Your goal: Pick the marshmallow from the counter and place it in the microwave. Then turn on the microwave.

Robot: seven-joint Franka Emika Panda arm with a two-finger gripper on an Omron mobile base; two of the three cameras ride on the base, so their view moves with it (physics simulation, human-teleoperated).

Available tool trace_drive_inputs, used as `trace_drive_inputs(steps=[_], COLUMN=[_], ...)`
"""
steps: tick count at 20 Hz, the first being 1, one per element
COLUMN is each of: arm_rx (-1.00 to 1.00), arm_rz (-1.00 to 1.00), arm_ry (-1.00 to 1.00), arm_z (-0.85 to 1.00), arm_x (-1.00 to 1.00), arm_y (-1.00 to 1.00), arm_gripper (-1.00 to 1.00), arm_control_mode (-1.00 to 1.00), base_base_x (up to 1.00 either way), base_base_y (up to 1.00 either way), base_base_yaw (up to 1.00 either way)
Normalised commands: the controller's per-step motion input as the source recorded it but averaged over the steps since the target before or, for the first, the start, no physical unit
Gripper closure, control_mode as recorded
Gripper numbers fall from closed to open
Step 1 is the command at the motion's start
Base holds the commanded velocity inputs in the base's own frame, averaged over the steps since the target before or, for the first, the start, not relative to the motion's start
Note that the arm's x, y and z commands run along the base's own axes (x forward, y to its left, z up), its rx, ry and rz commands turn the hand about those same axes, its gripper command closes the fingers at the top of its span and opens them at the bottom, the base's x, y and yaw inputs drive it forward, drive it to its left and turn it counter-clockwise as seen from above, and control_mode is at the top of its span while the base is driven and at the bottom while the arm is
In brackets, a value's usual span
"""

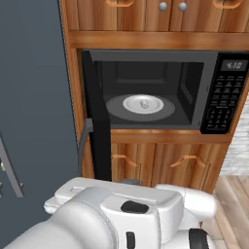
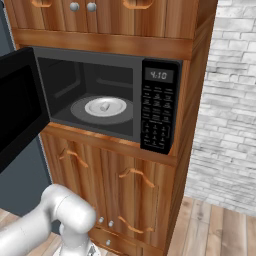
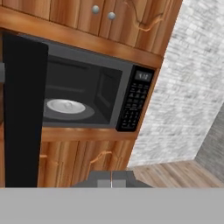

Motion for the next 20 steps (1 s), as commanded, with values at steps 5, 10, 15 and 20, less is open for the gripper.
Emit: trace_drive_inputs(steps=[5, 10, 15, 20], arm_rx=[0.00, 0.00, 0.00, 0.00], arm_rz=[-0.02, -0.03, -0.03, -0.04], arm_ry=[-0.01, -0.03, -0.04, -0.04], arm_z=[-0.19, -0.15, -0.18, -0.19], arm_x=[0.23, 0.17, 0.12, 0.10], arm_y=[0.08, 0.12, 0.19, 0.23], arm_gripper=[1.00, 1.00, 1.00, 1.00], arm_control_mode=[-1.00, -1.00, -1.00, -1.00], base_base_x=[0.00, 0.00, 0.00, 0.00], base_base_y=[0.00, 0.00, 0.00, 0.00], base_base_yaw=[0.00, 0.00, 0.00, 0.00])
